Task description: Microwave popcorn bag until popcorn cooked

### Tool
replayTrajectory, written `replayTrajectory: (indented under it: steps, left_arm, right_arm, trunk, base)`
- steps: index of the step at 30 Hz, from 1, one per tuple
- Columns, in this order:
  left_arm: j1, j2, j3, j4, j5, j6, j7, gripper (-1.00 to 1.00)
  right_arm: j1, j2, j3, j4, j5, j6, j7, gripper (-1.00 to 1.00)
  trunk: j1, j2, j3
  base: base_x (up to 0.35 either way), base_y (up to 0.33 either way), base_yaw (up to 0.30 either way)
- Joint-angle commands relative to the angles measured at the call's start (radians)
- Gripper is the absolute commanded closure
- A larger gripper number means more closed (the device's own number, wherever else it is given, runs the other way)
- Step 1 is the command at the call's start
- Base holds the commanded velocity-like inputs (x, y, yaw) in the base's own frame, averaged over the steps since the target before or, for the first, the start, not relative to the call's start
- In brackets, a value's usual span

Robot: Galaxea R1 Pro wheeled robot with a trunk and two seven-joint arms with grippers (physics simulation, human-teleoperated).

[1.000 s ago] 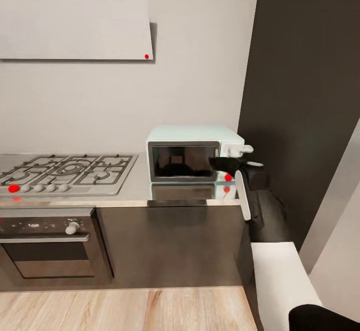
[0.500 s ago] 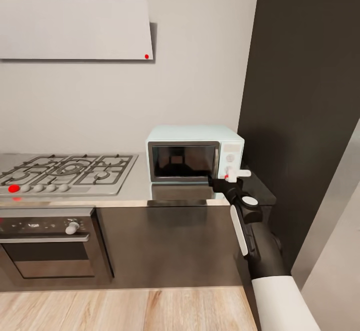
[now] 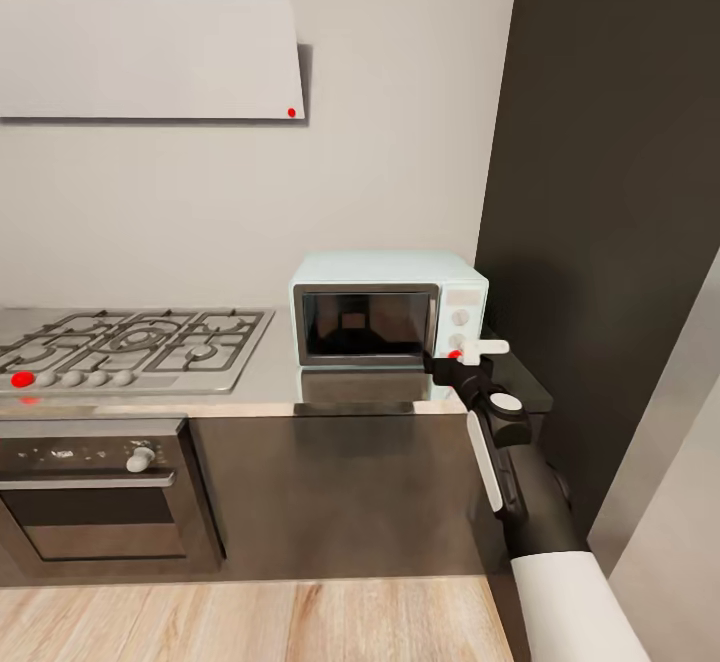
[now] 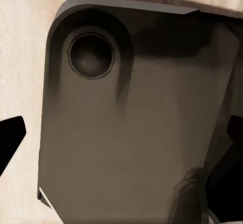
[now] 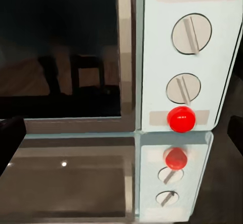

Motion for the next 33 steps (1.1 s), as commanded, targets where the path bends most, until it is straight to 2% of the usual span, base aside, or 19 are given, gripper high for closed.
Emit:
replayTrajectory:
  steps: [1,6,13,33]
  left_arm:
    - [0.000,0.000,0.000,0.000,0.007,-0.003,0.000,-1.00]
    - [0.000,0.000,0.000,0.000,0.007,-0.003,0.000,-1.00]
    - [0.000,0.000,0.000,0.000,0.007,-0.003,-0.001,-1.00]
    - [0.000,0.000,0.000,0.000,0.007,-0.003,-0.005,-1.00]
  right_arm:
    - [-0.001,0.002,0.001,-0.001,0.008,0.006,0.001,-1.00]
    - [-0.001,0.006,0.004,-0.001,0.004,0.009,0.000,-1.00]
    - [-0.001,0.002,0.004,0.015,0.003,0.010,-0.042,-1.00]
    - [-0.001,0.001,0.006,0.046,0.005,0.008,-0.042,-1.00]
  trunk:
    - [0.000,-0.001,-0.001]
    - [0.000,-0.001,-0.001]
    - [0.000,-0.001,-0.001]
    - [0.000,-0.001,-0.001]
  base:
    - [0.000,0.000,0.000]
    - [0.000,0.000,0.000]
    - [0.022,0.000,0.000]
    - [0.167,0.000,0.000]
